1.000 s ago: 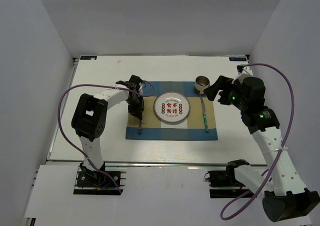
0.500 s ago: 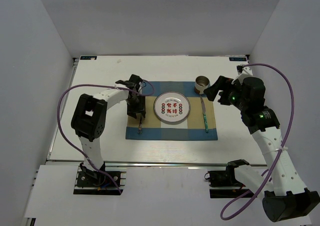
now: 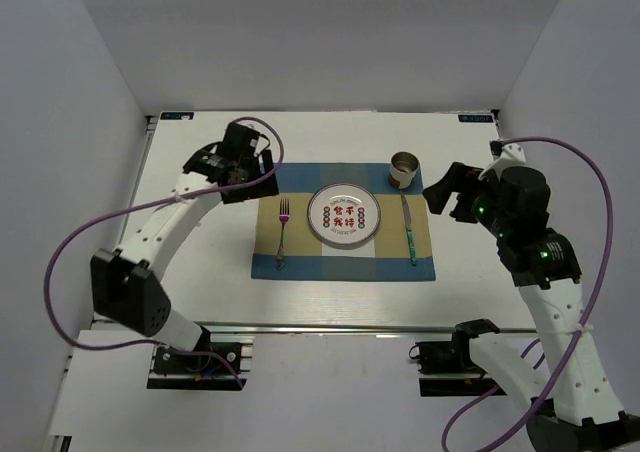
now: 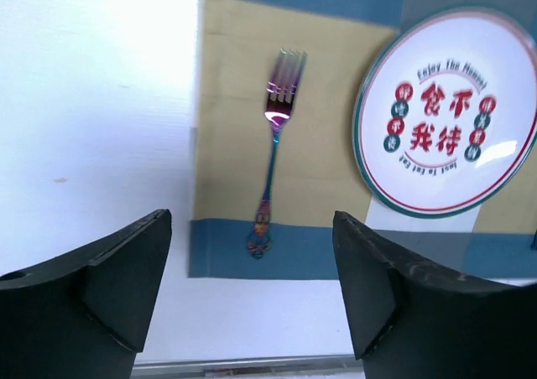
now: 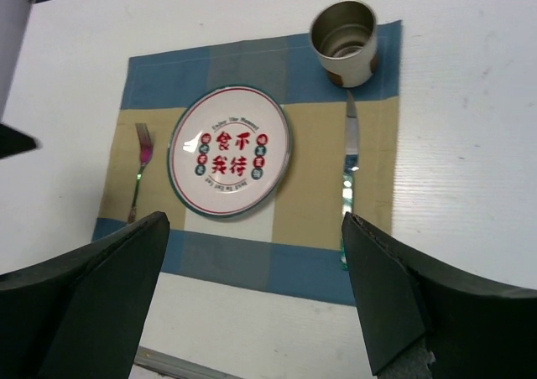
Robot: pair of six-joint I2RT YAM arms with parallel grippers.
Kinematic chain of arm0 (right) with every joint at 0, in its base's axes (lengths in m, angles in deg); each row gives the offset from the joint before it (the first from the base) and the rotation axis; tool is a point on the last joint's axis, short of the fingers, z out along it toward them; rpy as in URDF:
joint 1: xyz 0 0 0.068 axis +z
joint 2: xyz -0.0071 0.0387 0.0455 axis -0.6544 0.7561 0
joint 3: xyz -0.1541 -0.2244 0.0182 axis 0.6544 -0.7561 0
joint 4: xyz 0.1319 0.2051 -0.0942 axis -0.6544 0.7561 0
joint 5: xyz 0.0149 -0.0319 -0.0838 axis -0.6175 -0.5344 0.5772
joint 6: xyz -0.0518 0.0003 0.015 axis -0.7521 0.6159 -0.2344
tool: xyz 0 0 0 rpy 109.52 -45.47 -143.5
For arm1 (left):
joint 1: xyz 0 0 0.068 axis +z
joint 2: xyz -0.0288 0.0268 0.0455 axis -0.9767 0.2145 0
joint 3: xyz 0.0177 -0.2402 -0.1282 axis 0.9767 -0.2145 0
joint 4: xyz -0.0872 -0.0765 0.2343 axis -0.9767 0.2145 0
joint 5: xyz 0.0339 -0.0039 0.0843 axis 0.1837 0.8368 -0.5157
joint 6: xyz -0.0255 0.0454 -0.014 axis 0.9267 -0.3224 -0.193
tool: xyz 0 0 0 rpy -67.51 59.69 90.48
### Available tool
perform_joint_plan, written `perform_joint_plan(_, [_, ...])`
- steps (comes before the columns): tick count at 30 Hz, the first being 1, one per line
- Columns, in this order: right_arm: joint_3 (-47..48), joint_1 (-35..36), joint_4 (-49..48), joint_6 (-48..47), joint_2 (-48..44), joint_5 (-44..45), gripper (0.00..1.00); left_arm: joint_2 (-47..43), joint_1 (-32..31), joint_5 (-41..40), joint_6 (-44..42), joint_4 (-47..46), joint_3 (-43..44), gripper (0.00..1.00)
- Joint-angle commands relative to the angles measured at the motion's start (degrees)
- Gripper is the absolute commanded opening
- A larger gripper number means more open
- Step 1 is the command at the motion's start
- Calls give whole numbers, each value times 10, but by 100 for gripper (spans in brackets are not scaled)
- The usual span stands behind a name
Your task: Set the dinner table for one person
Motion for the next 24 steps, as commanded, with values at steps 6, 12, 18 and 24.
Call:
perform_joint_plan(6, [76, 2, 141, -55, -50, 113, 89, -183, 8, -176, 29, 83, -23, 95])
perform_joint_plan(12, [98, 2, 196, -53, -100, 134, 89, -280, 8, -210, 58, 136, -30, 98])
perform_joint_plan(18, [111, 9, 238, -55, -136, 147, 89, -347, 8, -241, 64, 191, -22, 98])
perform_joint_plan(24, [109, 16, 251, -53, -145, 177, 89, -386, 8, -262, 67, 222, -22, 98])
